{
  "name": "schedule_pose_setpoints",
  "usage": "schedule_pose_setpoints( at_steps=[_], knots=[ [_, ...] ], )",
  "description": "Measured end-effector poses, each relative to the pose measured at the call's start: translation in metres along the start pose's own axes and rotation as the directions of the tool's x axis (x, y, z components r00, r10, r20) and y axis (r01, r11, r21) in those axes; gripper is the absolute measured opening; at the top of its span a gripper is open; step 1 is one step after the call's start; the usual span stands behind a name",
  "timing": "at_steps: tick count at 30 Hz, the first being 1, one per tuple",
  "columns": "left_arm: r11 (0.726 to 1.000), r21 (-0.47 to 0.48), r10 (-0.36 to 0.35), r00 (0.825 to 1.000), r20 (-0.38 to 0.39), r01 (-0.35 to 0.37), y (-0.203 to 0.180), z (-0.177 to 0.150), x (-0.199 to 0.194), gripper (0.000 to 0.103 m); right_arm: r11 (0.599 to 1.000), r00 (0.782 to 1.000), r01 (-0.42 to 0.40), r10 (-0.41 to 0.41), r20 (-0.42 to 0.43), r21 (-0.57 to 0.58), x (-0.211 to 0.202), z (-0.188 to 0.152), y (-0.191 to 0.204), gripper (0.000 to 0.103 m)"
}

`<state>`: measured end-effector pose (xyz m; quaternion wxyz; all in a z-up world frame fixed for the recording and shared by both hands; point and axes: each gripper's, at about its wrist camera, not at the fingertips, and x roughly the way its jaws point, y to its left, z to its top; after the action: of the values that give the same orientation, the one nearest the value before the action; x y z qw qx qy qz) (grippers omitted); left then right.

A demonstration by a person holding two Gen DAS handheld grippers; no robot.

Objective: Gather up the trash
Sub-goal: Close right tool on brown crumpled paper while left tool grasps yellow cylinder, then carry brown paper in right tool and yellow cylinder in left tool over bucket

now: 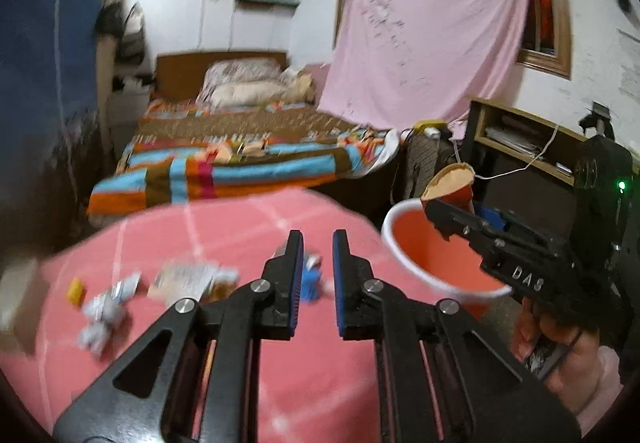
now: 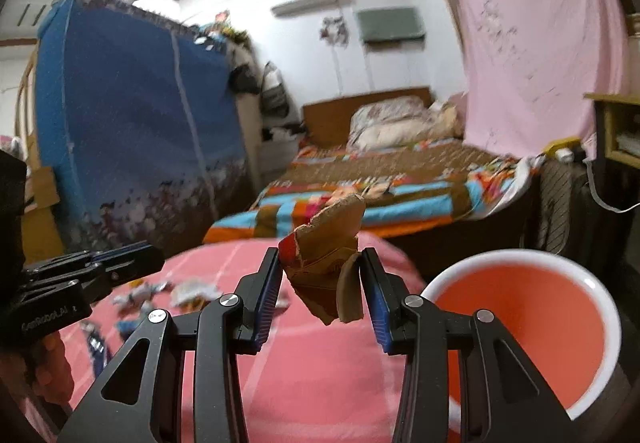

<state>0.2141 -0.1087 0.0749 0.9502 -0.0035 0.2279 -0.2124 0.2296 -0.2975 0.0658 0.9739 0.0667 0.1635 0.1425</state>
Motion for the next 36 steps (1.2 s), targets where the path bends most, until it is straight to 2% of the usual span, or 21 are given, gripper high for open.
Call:
schedule_pose_setpoints(
  at_steps=[2, 4, 5, 6, 9, 14, 16, 18, 21, 23, 25, 27, 31, 34, 36],
  knots=[
    [0.999, -0.041, 0.029, 0.998, -0.053, -0.031, 0.010, -0.014, -0.004, 0.002, 0.999, 0.998, -0.043, 0.043, -0.045, 0.008, 0.002, -0.006, -0.001, 0.038],
    [0.995, -0.085, 0.045, 0.993, -0.109, -0.055, 0.021, -0.026, -0.004, 0.011, 0.995, 0.990, -0.092, 0.094, -0.103, 0.025, 0.009, -0.013, 0.001, 0.039],
    [0.992, -0.106, 0.056, 0.990, -0.131, -0.070, 0.027, -0.033, -0.004, 0.019, 0.993, 0.985, -0.113, 0.116, -0.130, 0.029, 0.011, -0.016, 0.003, 0.039],
    [0.990, -0.114, 0.065, 0.987, -0.145, -0.082, 0.029, -0.037, -0.004, 0.027, 0.992, 0.981, -0.123, 0.126, -0.150, 0.027, 0.012, -0.018, 0.006, 0.039],
    [0.986, -0.093, 0.118, 0.970, -0.214, -0.140, 0.030, -0.049, 0.002, 0.032, 0.990, 0.970, -0.140, 0.138, -0.203, 0.003, 0.015, -0.023, 0.014, 0.039],
    [0.979, -0.077, 0.159, 0.947, -0.278, -0.187, 0.029, -0.049, 0.019, 0.031, 0.986, 0.949, -0.163, 0.151, -0.276, -0.022, 0.025, -0.029, 0.028, 0.039],
    [0.977, -0.083, 0.165, 0.939, -0.301, -0.199, 0.031, -0.049, 0.025, 0.024, 0.986, 0.941, -0.166, 0.148, -0.305, -0.034, 0.030, -0.032, 0.032, 0.039],
    [0.977, -0.088, 0.158, 0.934, -0.320, -0.195, 0.034, -0.050, 0.030, 0.003, 0.986, 0.937, -0.164, 0.143, -0.318, -0.040, 0.032, -0.034, 0.035, 0.039],
    [0.978, -0.069, 0.163, 0.927, -0.339, -0.197, 0.031, -0.051, 0.033, 0.000, 0.986, 0.939, -0.163, 0.145, -0.311, -0.035, 0.029, -0.036, 0.036, 0.039],
    [0.979, -0.050, 0.170, 0.927, -0.334, -0.198, 0.027, -0.050, 0.031, 0.000, 0.986, 0.942, -0.164, 0.150, -0.300, -0.023, 0.028, -0.036, 0.035, 0.039],
    [0.980, -0.047, 0.167, 0.935, -0.313, -0.191, 0.022, -0.046, 0.028, 0.000, 0.986, 0.947, -0.165, 0.156, -0.280, -0.011, 0.024, -0.035, 0.032, 0.039],
    [0.984, -0.054, 0.149, 0.952, -0.269, -0.170, 0.015, -0.037, 0.023, 0.000, 0.986, 0.956, -0.165, 0.158, -0.249, -0.006, 0.018, -0.031, 0.028, 0.039],
    [0.993, -0.055, 0.093, 0.988, -0.125, -0.100, -0.007, -0.012, 0.013, 0.000, 0.993, 0.986, -0.116, 0.114, -0.120, -0.011, -0.003, -0.021, 0.017, 0.039],
    [0.999, -0.021, 0.026, 1.000, -0.007, -0.026, -0.031, 0.007, 0.010, 0.000, 0.999, 0.999, -0.041, 0.041, 0.006, -0.029, -0.023, -0.013, 0.007, 0.039],
    [1.000, 0.011, -0.027, 0.998, 0.053, 0.027, -0.048, 0.020, 0.011, 0.000, 0.999, 0.996, 0.018, -0.015, 0.091, -0.039, -0.036, -0.011, 0.000, 0.039]
  ],
)
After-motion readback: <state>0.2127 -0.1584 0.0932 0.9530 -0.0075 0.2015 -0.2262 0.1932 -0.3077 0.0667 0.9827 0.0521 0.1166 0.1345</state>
